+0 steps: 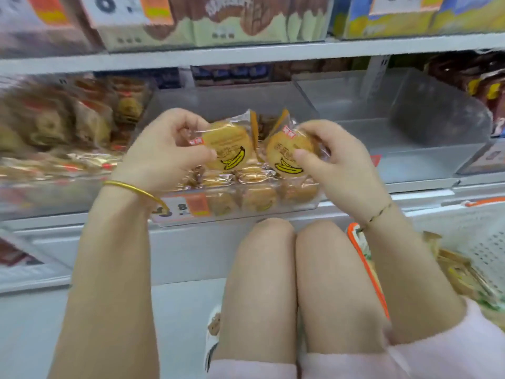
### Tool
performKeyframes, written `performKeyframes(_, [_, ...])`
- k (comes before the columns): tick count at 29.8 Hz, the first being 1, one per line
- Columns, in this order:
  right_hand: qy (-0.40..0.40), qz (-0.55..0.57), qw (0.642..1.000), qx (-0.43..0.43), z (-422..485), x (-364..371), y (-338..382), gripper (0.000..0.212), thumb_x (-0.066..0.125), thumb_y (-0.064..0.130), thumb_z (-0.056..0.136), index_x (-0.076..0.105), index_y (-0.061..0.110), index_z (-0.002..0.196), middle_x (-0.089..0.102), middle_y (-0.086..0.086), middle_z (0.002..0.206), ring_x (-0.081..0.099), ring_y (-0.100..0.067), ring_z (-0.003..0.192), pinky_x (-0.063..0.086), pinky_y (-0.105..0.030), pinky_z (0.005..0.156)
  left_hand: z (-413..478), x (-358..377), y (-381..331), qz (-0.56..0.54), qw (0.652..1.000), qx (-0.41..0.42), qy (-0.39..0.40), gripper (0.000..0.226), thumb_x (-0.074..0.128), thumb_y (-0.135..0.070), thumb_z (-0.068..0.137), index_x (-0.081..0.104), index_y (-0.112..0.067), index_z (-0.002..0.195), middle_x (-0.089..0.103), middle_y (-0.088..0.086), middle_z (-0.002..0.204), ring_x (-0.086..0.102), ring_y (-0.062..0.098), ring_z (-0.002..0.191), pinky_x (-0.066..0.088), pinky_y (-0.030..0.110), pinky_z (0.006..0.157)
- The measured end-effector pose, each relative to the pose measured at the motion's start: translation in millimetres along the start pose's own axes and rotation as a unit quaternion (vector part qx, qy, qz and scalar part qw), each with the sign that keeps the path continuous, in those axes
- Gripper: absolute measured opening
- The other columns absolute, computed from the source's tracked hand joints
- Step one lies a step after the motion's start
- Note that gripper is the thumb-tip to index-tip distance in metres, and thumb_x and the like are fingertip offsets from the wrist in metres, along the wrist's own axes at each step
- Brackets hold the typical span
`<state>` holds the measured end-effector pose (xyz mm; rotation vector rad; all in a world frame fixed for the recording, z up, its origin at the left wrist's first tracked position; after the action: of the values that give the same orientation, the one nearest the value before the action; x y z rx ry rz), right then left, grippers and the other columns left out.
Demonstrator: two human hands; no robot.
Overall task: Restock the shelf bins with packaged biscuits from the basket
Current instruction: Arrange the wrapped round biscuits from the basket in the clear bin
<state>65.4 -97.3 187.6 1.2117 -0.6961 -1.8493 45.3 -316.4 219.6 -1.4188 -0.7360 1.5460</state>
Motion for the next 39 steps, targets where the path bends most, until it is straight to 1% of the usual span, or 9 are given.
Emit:
performKeyframes(4, [0.054,-0.090,0.993,-0.059,24,57,18,0.032,0.061,0.010,0.085,0.057,0.016,0.116,0.060,0.006,0.105,0.054,-0.013,0.096,0.038,-0.022,0.085,5,-41,39,0.145,0.986,-0.034,-0.079,0.030,0.065,0.004,0.073,0.054,-0.021,0.086,0.052,-0.002,0.072,0.049,0.015,0.063,0.041,0.018,0.057])
performKeyframes(7, [0.089,-0.112,0.988,-0.052,29,89,17,0.030,0.062,0.013,0.086,0.054,0.017,0.115,0.058,0.003,0.101,0.052,-0.015,0.087,0.044,-0.030,0.082,4,-50,62,0.229,0.970,-0.050,-0.060,0.039,0.059,0.005,0.075,0.058,-0.024,0.100,0.058,-0.005,0.081,0.053,0.019,0.073,0.047,0.028,0.069])
performKeyframes(9, [0.111,-0.129,0.984,-0.055,30,101,13,0.031,0.061,0.015,0.087,0.055,0.018,0.118,0.060,0.001,0.108,0.047,-0.009,0.087,0.042,-0.026,0.083,3,-53,73,0.268,0.961,-0.045,-0.044,0.044,0.058,0.003,0.074,0.060,-0.028,0.106,0.063,0.001,0.098,0.058,0.024,0.086,0.050,0.037,0.082])
performKeyframes(13, [0.129,-0.130,0.981,-0.064,33,110,11,0.035,0.061,0.013,0.087,0.059,0.021,0.121,0.059,0.003,0.120,0.041,-0.002,0.092,0.030,-0.013,0.082,8,-60,78,0.328,0.944,-0.018,-0.034,0.042,0.059,0.000,0.076,0.060,-0.024,0.110,0.059,0.007,0.106,0.056,0.029,0.097,0.047,0.043,0.088])
performKeyframes(25, [0.042,-0.034,0.998,-0.009,32,109,1,0.032,0.057,0.010,0.089,0.058,0.020,0.119,0.057,0.006,0.113,0.051,-0.010,0.105,0.046,-0.031,0.092,12,-63,78,0.416,0.909,-0.018,0.007,0.042,0.051,0.003,0.085,0.055,-0.024,0.116,0.057,0.004,0.112,0.044,0.028,0.110,0.041,0.041,0.093])
performKeyframes(27, [0.061,-0.028,0.998,-0.015,32,107,1,0.032,0.057,0.011,0.089,0.058,0.021,0.119,0.056,0.009,0.110,0.050,-0.008,0.104,0.046,-0.028,0.091,11,-62,74,0.440,0.898,-0.029,0.011,0.044,0.050,0.002,0.086,0.053,-0.026,0.119,0.055,0.004,0.115,0.041,0.027,0.113,0.039,0.041,0.093])
performKeyframes(31, [0.108,-0.052,0.992,-0.046,28,119,3,0.035,0.058,0.010,0.089,0.059,0.023,0.122,0.057,0.007,0.115,0.046,0.001,0.099,0.033,0.002,0.081,11,-55,70,0.451,0.892,-0.036,0.023,0.048,0.047,0.006,0.084,0.053,-0.024,0.121,0.056,0.007,0.117,0.045,0.029,0.112,0.042,0.041,0.091])
performKeyframes(36, [0.055,-0.004,0.997,-0.057,24,119,5,0.035,0.057,0.010,0.089,0.058,0.023,0.121,0.056,0.008,0.113,0.046,0.000,0.098,0.034,0.001,0.078,11,-55,74,0.452,0.892,-0.028,0.021,0.046,0.048,0.004,0.083,0.054,-0.021,0.120,0.057,0.009,0.115,0.047,0.030,0.109,0.043,0.044,0.092])
performKeyframes(39, [0.096,-0.050,0.993,-0.057,24,123,4,0.039,0.057,0.011,0.089,0.055,0.024,0.126,0.055,0.005,0.119,0.045,-0.002,0.099,0.033,-0.004,0.082,11,-54,75,0.461,0.887,-0.032,0.025,0.040,0.050,-0.002,0.084,0.056,-0.022,0.119,0.057,0.009,0.114,0.047,0.031,0.110,0.043,0.044,0.093])
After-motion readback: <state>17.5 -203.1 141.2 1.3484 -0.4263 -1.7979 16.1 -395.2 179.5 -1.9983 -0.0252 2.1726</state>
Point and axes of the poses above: each hand's wrist, its own z-axis towards the middle knuckle, its own x-axis out of the palm, y = z × x, the point moved 1 cm from there along z, towards the middle knuckle
